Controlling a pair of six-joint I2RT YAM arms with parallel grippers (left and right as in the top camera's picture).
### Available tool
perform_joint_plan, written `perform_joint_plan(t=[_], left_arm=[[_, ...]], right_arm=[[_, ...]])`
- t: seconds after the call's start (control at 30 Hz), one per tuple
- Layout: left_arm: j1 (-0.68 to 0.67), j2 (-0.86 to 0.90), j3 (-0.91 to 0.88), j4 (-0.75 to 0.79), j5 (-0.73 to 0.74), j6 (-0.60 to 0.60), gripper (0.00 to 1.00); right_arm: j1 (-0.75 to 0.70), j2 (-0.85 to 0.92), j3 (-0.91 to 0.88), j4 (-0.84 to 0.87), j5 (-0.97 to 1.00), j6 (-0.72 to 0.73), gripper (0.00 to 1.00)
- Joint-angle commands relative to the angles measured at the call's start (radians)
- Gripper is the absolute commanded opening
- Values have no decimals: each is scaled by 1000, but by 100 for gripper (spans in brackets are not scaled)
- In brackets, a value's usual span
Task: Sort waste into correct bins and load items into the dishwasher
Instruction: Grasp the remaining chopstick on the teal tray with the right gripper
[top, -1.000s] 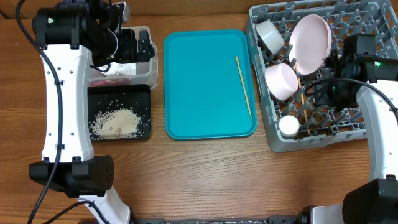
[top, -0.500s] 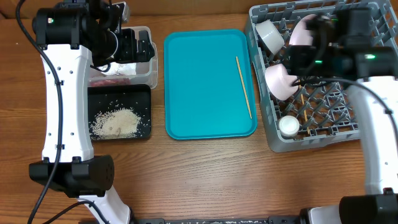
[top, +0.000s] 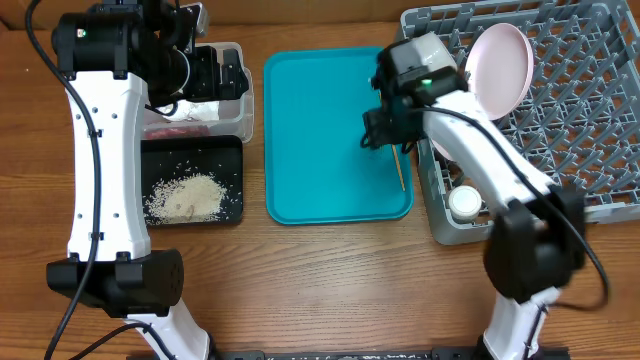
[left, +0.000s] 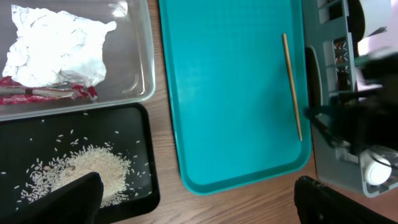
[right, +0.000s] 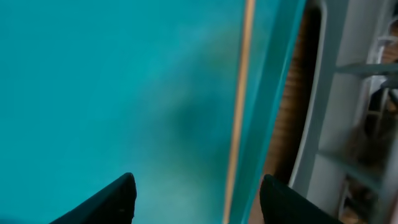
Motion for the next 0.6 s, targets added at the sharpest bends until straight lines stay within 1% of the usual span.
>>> perform_joint_plan(t=[0.0, 0.2, 0.57], left_arm=[[-5, -6, -5, 2, -6, -3, 100], [-5, -6, -5, 2, -6, -3, 100], [-5, -6, -5, 2, -6, -3, 100]], right_arm=[[-9, 36, 19, 24, 92, -60, 65], [-10, 95, 18, 77, 91, -141, 59], [-15, 199, 18, 109, 91, -153, 52]])
